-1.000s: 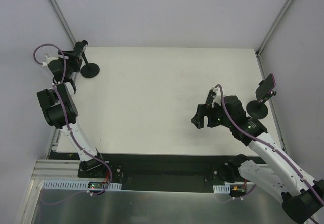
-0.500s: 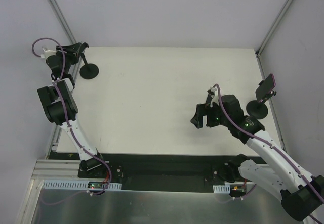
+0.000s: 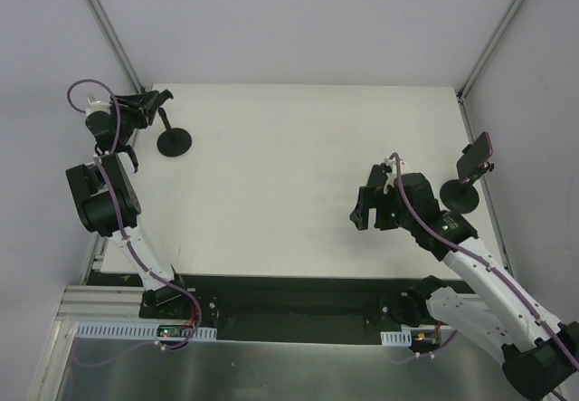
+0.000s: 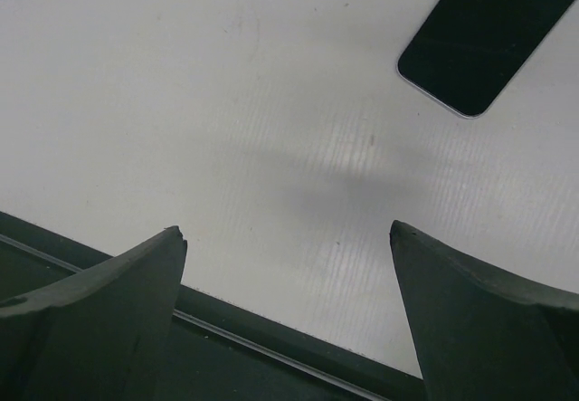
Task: Place the phone on the phone stand
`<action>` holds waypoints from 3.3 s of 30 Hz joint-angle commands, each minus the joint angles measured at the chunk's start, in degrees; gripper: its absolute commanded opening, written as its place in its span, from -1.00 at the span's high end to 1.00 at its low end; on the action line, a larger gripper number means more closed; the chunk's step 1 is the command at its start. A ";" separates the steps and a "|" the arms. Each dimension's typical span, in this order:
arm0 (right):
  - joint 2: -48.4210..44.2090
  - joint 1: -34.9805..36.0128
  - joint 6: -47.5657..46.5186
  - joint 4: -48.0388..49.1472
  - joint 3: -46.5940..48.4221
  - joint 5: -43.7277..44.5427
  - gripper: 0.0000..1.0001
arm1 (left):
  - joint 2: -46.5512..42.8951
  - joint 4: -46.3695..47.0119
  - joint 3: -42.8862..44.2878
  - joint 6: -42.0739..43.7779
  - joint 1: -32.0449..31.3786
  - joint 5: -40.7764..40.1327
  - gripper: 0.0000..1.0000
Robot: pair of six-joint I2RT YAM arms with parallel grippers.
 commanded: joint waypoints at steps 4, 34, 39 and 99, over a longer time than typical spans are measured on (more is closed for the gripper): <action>-3.32 -1.40 1.99 -1.78 -1.22 -4.18 -0.93 | -16.13 6.79 -11.14 -6.23 -11.00 13.81 1.00; -6.05 -1.40 8.41 5.34 -9.14 -3.66 -0.93 | -34.94 -14.64 -31.39 12.22 -49.27 4.95 0.94; -4.99 -1.31 9.29 5.43 -8.69 -3.13 -0.93 | -38.89 -24.68 -31.46 16.18 -47.60 4.33 1.00; 67.34 -19.60 9.55 -16.37 42.20 4.86 -0.89 | -56.48 -67.84 -18.80 59.42 -38.37 14.61 -0.97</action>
